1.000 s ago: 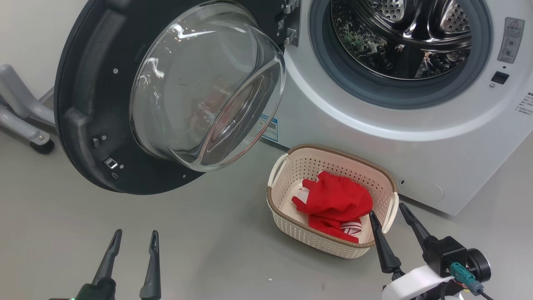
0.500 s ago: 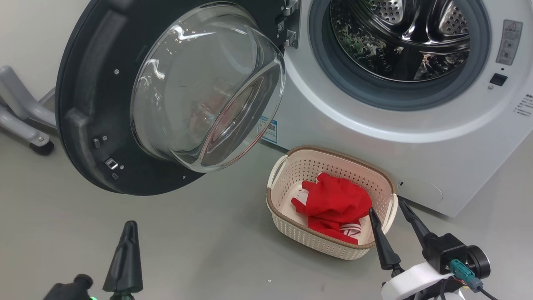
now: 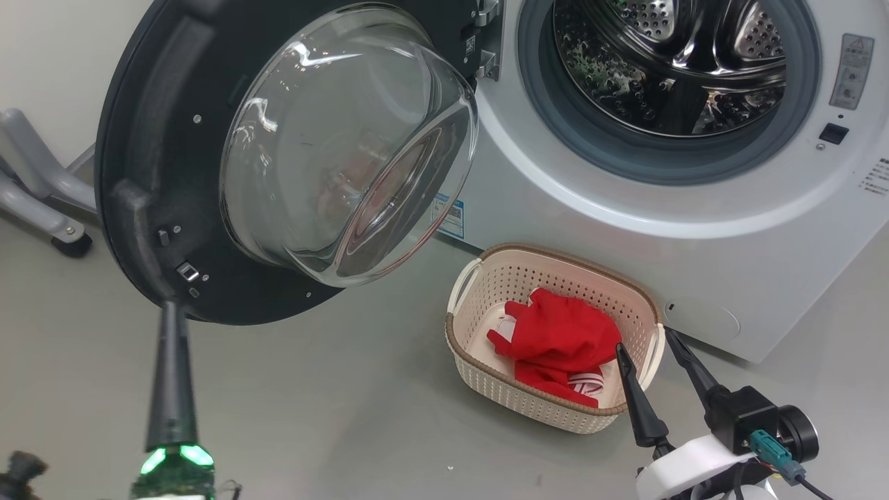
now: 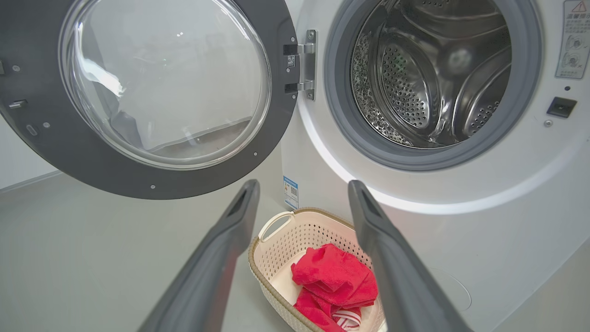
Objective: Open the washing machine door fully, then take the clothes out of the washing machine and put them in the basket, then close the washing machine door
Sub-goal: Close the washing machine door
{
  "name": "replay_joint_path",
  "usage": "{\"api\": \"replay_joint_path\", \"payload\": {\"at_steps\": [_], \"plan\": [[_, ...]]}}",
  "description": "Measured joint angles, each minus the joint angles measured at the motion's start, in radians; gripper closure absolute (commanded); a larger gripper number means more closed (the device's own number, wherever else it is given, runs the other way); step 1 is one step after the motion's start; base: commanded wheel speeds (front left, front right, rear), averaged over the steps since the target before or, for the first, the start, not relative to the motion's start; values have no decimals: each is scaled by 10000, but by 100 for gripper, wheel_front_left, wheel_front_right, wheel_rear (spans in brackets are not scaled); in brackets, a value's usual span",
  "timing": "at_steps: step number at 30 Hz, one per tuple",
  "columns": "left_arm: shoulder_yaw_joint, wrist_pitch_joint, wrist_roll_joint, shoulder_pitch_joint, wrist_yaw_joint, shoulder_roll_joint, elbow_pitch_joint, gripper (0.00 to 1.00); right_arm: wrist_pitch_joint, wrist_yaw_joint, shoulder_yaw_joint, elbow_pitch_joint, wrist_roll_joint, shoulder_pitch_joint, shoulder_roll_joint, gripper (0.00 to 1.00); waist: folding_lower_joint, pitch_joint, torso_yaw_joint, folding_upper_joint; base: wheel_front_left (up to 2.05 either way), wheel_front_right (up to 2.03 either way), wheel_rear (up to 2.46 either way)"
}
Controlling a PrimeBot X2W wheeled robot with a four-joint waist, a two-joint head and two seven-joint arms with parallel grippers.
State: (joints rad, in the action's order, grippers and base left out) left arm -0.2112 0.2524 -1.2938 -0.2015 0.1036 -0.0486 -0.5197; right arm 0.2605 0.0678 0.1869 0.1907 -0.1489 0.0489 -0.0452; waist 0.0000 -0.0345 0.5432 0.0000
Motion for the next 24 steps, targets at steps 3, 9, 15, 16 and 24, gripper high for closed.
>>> {"api": "replay_joint_path", "payload": {"at_steps": [3,9,15,16,24], "plan": [[838,36,-1423,52,77,2,-648,100,0,0,-10,-2,21,0,2,0,0,0,7,0,0,0,0],[3273,54,-2976,1155,161,27,-15,100,0,0,40,-2,61,0,4,0,0,-29,0,0,0,0,0],[4424,40,-3459,1911,161,-625,746,100,0,13,59,-2,104,-4,-4,0,0,-40,-25,0,0,0,0],[4644,-6,-3661,2087,161,-840,934,100,0,15,65,-2,105,-5,-6,0,0,-44,-30,0,0,0,0],[5515,-940,-4452,3181,-403,-2477,3367,100,0,19,134,4,196,-6,-123,0,0,-105,-110,0,0,0,0]]}}
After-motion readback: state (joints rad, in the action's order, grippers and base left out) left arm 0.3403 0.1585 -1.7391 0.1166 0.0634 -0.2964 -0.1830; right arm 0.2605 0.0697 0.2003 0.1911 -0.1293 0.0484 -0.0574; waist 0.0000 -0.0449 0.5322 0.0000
